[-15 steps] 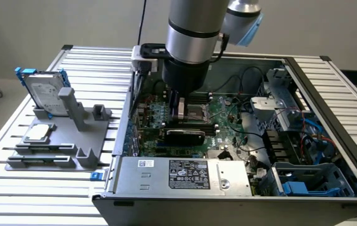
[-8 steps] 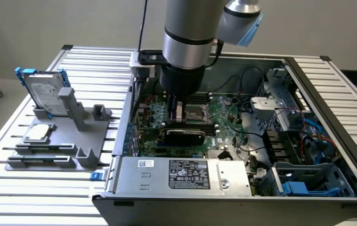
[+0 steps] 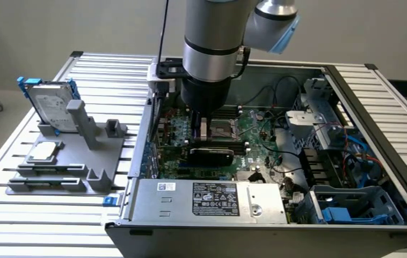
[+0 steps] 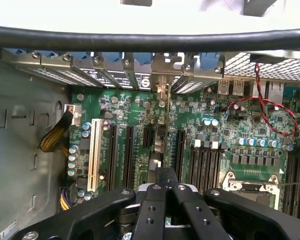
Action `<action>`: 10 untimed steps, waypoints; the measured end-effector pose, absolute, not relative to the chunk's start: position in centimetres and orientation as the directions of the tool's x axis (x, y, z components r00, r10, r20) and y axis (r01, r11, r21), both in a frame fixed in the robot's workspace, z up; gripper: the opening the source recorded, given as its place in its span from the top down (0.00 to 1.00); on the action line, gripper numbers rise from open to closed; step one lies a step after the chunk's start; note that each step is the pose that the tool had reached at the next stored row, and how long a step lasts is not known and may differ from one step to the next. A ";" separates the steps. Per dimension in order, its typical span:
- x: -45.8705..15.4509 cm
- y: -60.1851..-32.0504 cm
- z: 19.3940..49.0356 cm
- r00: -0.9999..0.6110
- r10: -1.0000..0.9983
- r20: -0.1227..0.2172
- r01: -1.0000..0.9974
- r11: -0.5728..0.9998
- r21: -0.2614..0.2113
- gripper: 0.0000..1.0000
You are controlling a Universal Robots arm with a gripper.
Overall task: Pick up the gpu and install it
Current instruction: 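Press down on the gpu until it lock into place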
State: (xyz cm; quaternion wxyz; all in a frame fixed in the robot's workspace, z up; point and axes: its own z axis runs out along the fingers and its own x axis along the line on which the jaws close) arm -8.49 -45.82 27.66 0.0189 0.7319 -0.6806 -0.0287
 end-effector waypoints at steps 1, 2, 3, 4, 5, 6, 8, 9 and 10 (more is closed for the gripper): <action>-8.5 -45.8 27.6 0.072 -0.997 -0.016 -0.995 -0.073 0.066 0.89; -8.5 -45.8 27.6 0.072 -0.997 -0.017 -0.995 -0.073 0.066 0.89; -8.5 -45.8 27.6 0.072 -0.997 -0.017 -0.995 -0.073 0.065 0.89; -8.5 -45.7 27.6 0.072 -0.997 -0.017 -0.995 -0.073 0.065 0.89; -8.5 -45.7 27.5 0.072 -0.997 -0.017 -0.995 -0.073 0.065 0.89; -8.5 -45.7 27.5 0.072 -0.997 -0.017 -0.995 -0.073 0.065 0.89; -8.5 -45.6 27.5 0.072 -0.997 -0.017 -0.995 -0.073 0.065 0.89; -8.5 -45.6 27.5 0.071 -0.997 -0.016 -0.995 -0.072 0.065 0.89; -8.5 -45.6 27.4 0.071 -0.997 -0.017 -0.995 -0.071 0.065 0.89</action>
